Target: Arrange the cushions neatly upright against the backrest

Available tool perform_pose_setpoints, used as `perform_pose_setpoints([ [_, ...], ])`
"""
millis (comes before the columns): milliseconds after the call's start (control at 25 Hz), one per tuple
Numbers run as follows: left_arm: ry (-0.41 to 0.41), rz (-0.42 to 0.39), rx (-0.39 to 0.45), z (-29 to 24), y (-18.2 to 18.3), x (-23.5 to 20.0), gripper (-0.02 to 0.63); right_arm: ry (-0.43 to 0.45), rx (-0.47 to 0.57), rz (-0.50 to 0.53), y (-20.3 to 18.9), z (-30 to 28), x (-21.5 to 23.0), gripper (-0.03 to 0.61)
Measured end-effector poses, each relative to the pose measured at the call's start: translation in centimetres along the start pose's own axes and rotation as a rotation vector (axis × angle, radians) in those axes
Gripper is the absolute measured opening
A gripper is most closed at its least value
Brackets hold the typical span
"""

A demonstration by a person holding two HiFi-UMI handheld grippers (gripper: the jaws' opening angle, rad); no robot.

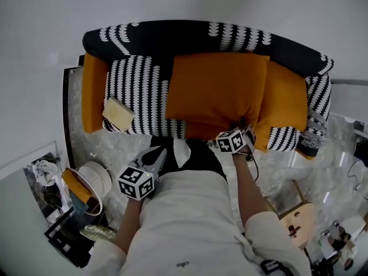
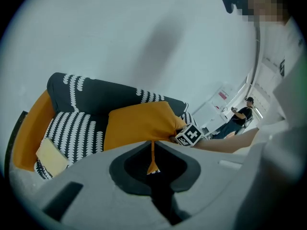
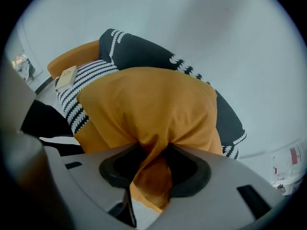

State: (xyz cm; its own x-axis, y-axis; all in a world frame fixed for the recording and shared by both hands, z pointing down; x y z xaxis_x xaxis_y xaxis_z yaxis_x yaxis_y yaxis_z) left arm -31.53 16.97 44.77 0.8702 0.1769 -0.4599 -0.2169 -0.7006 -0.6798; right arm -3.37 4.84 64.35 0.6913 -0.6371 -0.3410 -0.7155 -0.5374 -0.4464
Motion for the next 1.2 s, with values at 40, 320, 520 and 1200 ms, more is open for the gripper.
perform_pose_setpoints([
  [40, -0.002, 0.001, 0.004, -0.2, 0.3, -0.2, 0.015, 0.002, 0.013, -0.01, 0.5, 0.3, 0.0, 0.157],
  [320, -0.024, 0.002, 0.043, -2.0, 3.0, -1.8, 0.015, 0.122, 0.152, -0.197, 6.3, 3.0, 1.2, 0.035],
  [520, -0.025, 0.011, 0.073, -1.6, 4.3, -3.5, 0.015, 0.246, 0.231, -0.39, 11.4, 4.4, 1.4, 0.031],
  [1200, -0.034, 0.129, 0.141, 4.9, 6.9, -17.1, 0.015, 0.515, 0.419, -0.653, 28.9, 11.0, -8.7, 0.023],
])
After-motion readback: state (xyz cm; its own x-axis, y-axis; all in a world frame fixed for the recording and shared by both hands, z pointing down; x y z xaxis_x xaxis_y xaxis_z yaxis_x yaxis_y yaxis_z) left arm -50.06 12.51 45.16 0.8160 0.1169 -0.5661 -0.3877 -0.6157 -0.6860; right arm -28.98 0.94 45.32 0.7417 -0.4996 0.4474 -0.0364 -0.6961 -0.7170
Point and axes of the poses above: the fingertips, and each gripper's own axes: z backward along the fingers, x to its right, y out of its top, the point moved 4 cm from there along z, backward along the fingers, and after that the axes turned 14 degrees about x, right-handed, at the moved point
